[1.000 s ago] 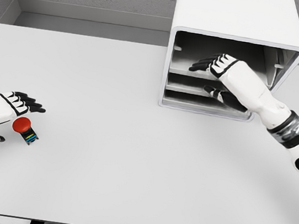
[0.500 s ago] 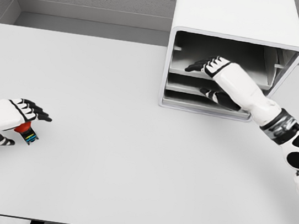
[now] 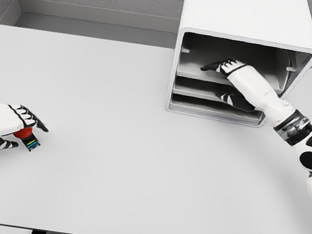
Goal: Slide open multi-storey tabletop storage cabinets and put open load switch and slide close multi-storey tabletop storage cabinets
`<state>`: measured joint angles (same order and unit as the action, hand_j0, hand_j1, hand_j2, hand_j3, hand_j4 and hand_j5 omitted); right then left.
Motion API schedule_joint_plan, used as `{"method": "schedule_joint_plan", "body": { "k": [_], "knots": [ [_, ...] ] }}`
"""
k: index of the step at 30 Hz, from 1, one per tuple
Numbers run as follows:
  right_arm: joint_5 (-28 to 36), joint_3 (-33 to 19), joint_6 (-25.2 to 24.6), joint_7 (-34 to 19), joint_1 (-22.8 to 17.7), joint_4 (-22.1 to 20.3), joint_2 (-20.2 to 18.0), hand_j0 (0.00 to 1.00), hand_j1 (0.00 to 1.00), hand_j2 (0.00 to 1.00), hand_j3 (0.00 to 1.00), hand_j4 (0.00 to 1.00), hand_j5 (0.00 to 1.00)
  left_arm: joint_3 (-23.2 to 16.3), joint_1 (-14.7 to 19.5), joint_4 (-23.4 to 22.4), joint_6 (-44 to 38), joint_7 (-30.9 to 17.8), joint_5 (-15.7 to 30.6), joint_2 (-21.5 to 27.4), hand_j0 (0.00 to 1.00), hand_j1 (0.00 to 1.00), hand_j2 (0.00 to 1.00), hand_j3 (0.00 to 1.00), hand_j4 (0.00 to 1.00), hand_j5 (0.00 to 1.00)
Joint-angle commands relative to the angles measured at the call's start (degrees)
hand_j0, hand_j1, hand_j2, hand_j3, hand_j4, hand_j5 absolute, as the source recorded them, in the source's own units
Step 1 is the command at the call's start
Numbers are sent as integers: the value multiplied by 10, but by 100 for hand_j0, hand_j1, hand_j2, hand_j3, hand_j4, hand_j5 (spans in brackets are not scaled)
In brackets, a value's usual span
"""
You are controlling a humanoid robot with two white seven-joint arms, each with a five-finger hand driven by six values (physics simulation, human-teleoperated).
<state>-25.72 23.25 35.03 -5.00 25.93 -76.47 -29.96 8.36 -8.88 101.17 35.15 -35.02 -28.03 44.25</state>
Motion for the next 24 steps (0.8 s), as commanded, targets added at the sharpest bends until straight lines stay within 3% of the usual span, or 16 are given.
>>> {"method": "schedule_joint_plan", "body": {
  "k": [1,7,12,19,24],
  "knots": [
    [2,1,0,0,-1,11,3,78,78,78,78,78,78,0,1,-2,-2,0,3,0,70,70,70,70,70,70],
    [1,12,0,0,-3,10,2,79,79,79,79,79,79,0,0,-1,-2,0,1,0,70,70,70,70,70,70],
    [1,12,0,0,-8,4,-3,80,80,80,80,80,80,0,0,-1,-2,0,0,0,61,61,61,61,61,61],
    [1,12,0,0,-25,-27,-20,81,81,81,81,81,81,0,0,-2,-2,0,-1,0,52,52,52,52,52,52],
    [1,10,0,0,-47,-76,-43,81,81,81,81,81,81,0,0,-3,-2,0,1,0,43,43,43,43,43,43]
  ]
}}
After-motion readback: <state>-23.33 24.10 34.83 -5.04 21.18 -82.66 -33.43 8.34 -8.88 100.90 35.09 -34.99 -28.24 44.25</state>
